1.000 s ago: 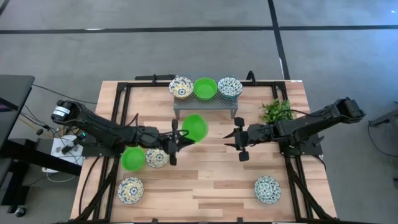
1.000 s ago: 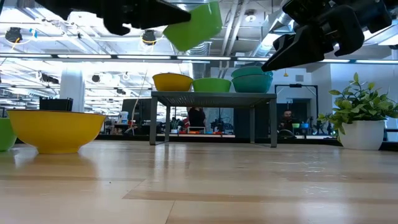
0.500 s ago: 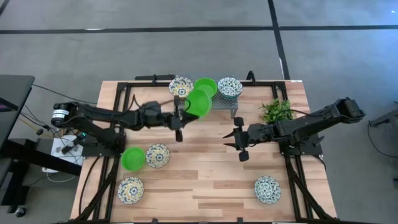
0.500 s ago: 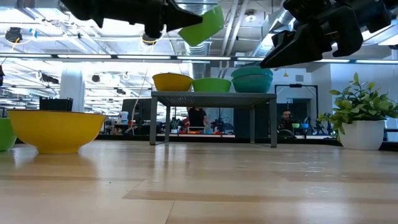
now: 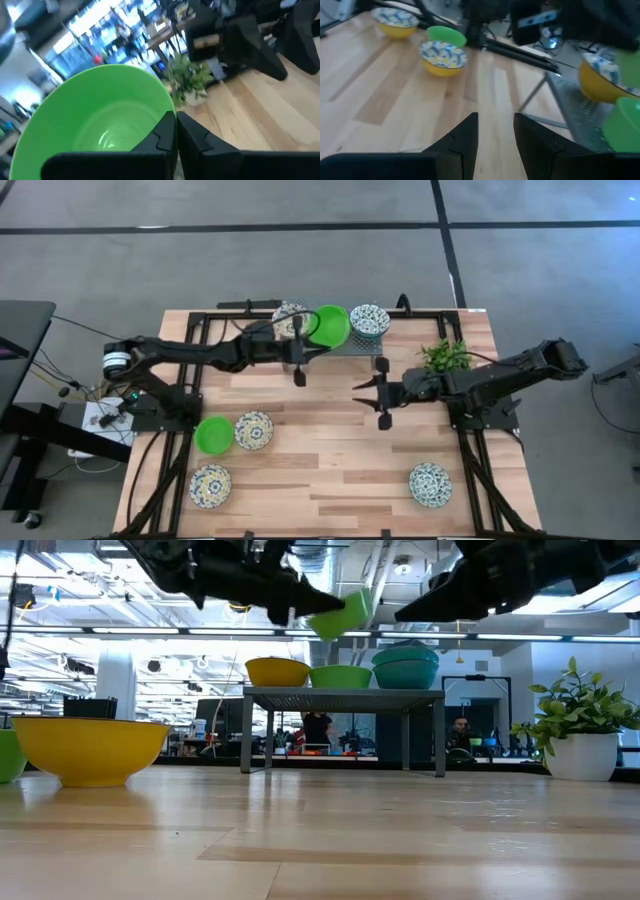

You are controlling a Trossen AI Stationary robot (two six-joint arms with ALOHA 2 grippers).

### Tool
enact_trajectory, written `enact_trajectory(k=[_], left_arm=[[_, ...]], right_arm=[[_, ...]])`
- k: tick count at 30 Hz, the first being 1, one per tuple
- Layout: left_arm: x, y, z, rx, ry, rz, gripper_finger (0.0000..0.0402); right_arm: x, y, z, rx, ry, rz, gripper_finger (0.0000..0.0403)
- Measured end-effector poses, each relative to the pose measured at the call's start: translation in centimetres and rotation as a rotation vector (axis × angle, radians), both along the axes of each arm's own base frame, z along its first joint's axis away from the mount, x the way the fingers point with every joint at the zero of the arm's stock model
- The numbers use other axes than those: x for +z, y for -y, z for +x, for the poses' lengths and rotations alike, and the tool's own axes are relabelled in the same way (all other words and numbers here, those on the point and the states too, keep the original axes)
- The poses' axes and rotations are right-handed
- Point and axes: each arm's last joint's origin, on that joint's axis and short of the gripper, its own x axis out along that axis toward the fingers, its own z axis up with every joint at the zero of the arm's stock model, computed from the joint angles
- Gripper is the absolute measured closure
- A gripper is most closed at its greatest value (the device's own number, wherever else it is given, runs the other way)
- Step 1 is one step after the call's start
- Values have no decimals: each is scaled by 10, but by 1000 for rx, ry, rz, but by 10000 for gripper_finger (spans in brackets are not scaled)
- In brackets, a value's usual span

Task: Pick & Place Mini bowls
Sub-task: Stack the bottom green bowl on top of the green bowl on the shelf

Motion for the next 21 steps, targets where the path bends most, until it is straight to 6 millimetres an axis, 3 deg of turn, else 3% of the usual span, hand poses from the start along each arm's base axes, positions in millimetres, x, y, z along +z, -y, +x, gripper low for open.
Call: enact_trajectory(k=[6,21], left_arm=[[-11,-17,10,54,-35,-67,393],[-14,-29,5,100,-78,-122,393]], right_arm=[[0,13,1,-58,2,2,282],[-2,14,0,-57,-22,2,282]])
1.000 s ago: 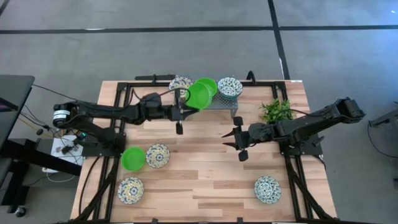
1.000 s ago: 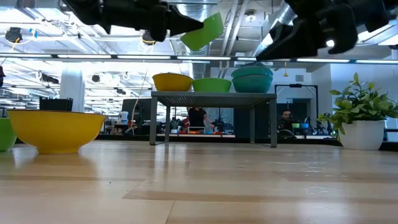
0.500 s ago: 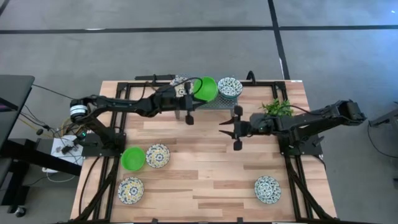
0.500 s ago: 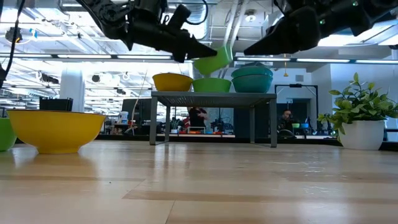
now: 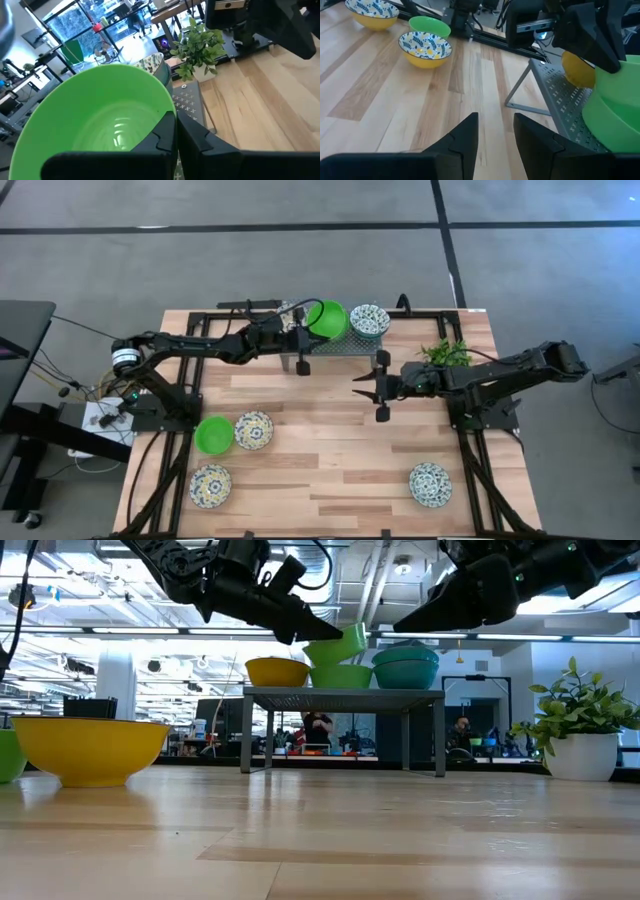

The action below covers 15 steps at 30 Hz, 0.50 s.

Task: Pick & Place Mini bowls
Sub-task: Stack the bottom green bowl on top of the green bowl on the shelf

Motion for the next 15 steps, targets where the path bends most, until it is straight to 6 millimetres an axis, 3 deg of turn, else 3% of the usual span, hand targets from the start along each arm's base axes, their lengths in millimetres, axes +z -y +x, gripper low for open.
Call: enact_trajectory(k=[15], left_arm=[[0,0,0,0,-2,0,352]], right_arm=[[0,0,0,1,0,0,282]])
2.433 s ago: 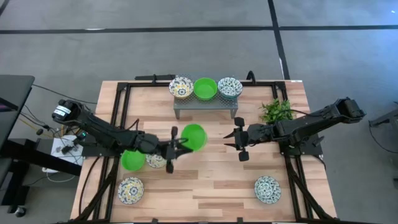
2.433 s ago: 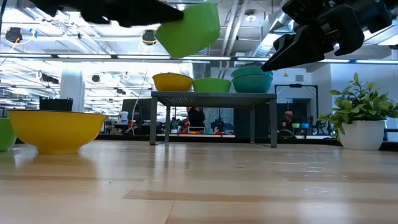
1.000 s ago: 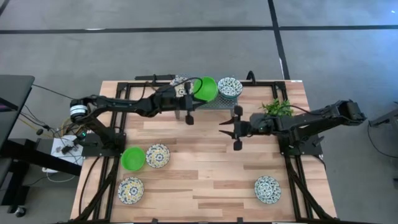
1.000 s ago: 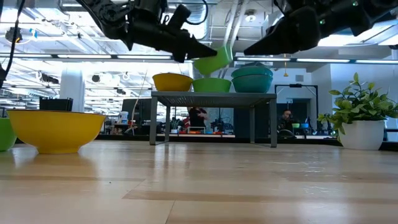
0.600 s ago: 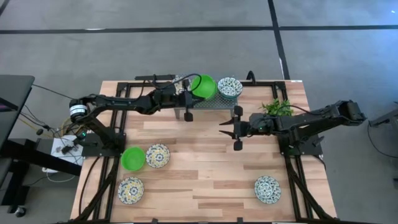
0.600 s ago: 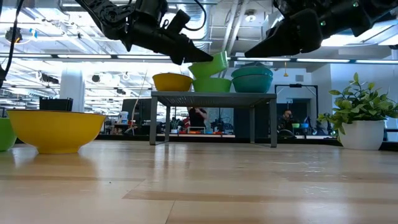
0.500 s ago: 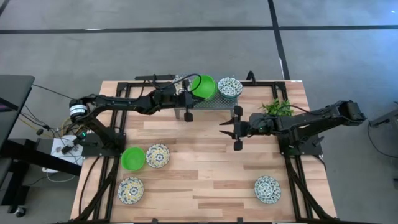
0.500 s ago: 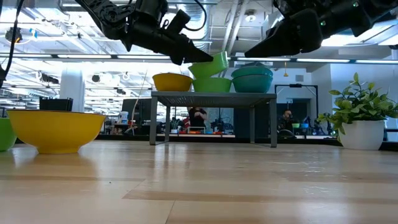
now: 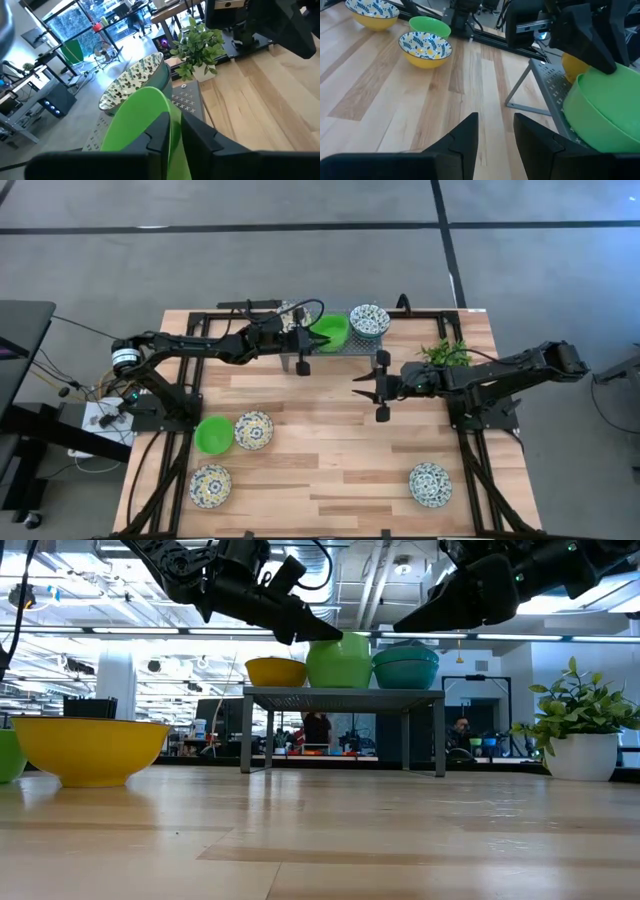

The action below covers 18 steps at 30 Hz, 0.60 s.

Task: Pick & Place Mini bowls
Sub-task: Stack the bottom green bowl on top of the green bowl on the shelf

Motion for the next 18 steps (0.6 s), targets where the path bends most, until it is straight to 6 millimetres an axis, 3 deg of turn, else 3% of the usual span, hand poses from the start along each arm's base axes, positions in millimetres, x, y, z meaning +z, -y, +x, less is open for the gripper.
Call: enact_trajectory(k=[18], left_arm=[[0,1,0,6,-1,2,311]], right_arm=[[0,0,0,0,0,0,282]])
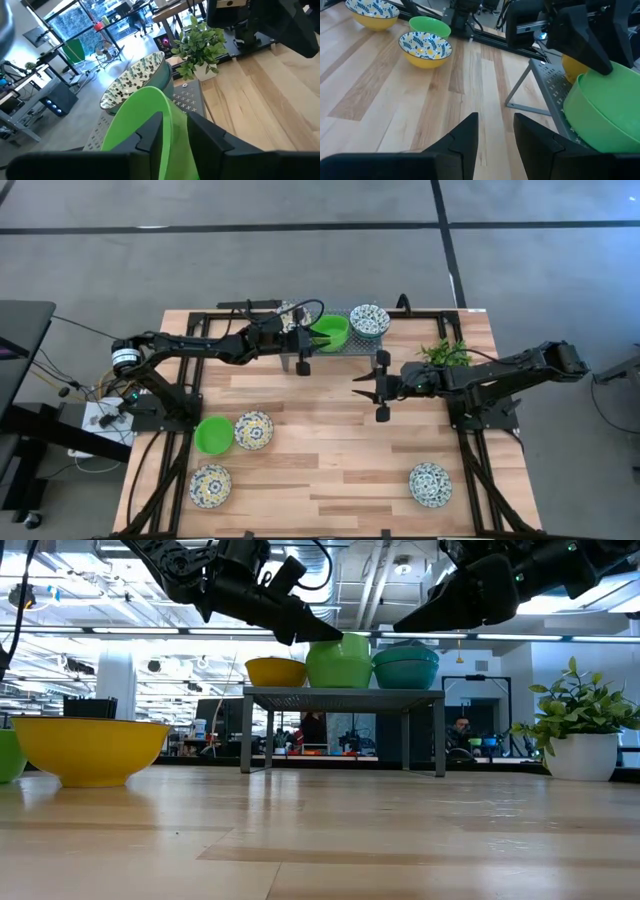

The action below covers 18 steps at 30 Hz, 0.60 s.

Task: Pick & Place Mini bowls
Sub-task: Stack the bottom green bowl on top of the green bowl on the shelf

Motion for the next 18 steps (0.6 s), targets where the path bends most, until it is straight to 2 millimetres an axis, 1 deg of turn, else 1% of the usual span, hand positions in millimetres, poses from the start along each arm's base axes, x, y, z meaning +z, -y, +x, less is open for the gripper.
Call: enact_trajectory(k=[3,5,11,18], left_arm=[[0,1,0,-5,-1,5,311],[0,1,0,-6,-2,10,322],[0,1,0,-5,-4,10,390],[0,1,0,-9,-7,31,392]], right_arm=[[0,0,0,0,0,0,282],[0,0,0,0,0,0,282],[0,0,0,0,0,0,282],[0,0,0,1,0,0,282]])
